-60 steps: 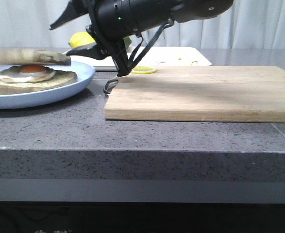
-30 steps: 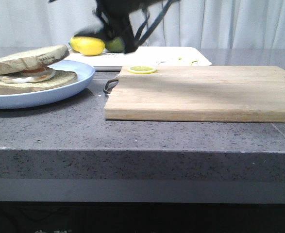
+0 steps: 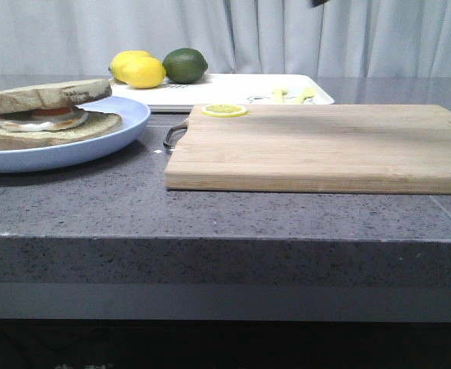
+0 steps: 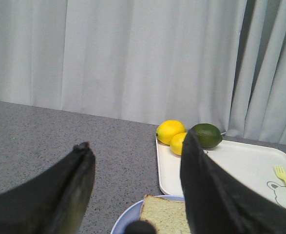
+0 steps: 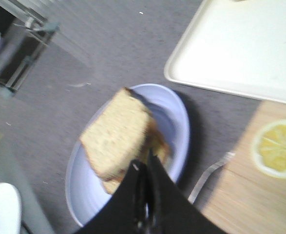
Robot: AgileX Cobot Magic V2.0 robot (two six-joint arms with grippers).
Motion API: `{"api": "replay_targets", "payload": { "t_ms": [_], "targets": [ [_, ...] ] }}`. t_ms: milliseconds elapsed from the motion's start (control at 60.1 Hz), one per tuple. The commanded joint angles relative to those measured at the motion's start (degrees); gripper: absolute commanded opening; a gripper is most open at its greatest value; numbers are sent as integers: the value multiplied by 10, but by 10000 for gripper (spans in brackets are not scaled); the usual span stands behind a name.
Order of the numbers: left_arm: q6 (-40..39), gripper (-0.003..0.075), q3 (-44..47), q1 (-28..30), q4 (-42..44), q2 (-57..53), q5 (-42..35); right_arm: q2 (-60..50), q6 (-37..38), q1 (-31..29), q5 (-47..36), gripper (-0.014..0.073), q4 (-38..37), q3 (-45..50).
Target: Place bread and move sandwich to tray
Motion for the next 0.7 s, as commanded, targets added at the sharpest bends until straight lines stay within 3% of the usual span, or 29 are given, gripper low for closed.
{"api": "replay_targets", "payload": {
  "t_ms": [0,166,266,433,682],
  "targets": [
    [-3,387,-16,0,-4,2,-48,-61,74,-31,13,-59,-155,-17],
    [-3,387,-16,0,-4,2,-48,-107,255,-69,55,-59,-511,-17],
    [-3,388,-16,0,-4,2,-48,-131,306,-78,82,-59,-609,-9],
    [-3,387,-16,0,-4,2,-48,-214,329,-79,13,-59,-621,86],
    [-3,387,-16,0,-4,2,-48,-410,329,-78,-220,-59,-599,353]
  ]
}}
